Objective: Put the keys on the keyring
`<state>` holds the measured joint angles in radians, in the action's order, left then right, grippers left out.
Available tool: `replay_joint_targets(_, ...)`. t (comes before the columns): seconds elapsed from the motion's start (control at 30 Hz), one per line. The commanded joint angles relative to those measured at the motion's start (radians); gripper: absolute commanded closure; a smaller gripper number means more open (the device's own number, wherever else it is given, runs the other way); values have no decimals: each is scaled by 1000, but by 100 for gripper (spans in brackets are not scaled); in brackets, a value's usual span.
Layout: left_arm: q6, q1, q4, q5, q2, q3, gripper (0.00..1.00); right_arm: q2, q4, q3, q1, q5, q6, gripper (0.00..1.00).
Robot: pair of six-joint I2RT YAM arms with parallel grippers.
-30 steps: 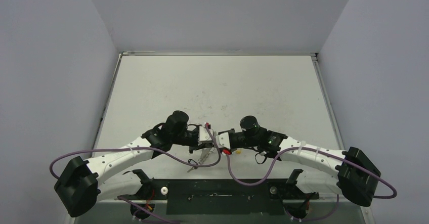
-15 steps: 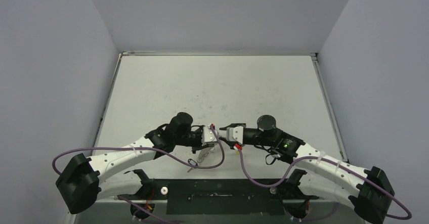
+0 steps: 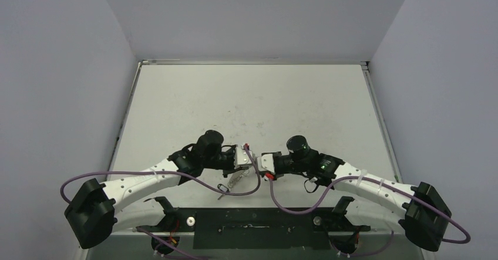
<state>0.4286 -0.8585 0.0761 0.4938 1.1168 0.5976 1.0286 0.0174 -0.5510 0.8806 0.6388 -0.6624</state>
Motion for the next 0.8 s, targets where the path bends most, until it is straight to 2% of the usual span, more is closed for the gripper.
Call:
replay_joint_targets(0.0,16,-8,-44,18,-32,30,100,58,20,-56,38,20,-53,67)
replay_joint_targets(0.4,23,-13,-40,41,-23,37,100,126,-10,-83,95,-71,-69,66)
replay_joint_targets(0.77,15,-17,-57,58,-21,42,100,228,47,-120,181,-209,-135,68)
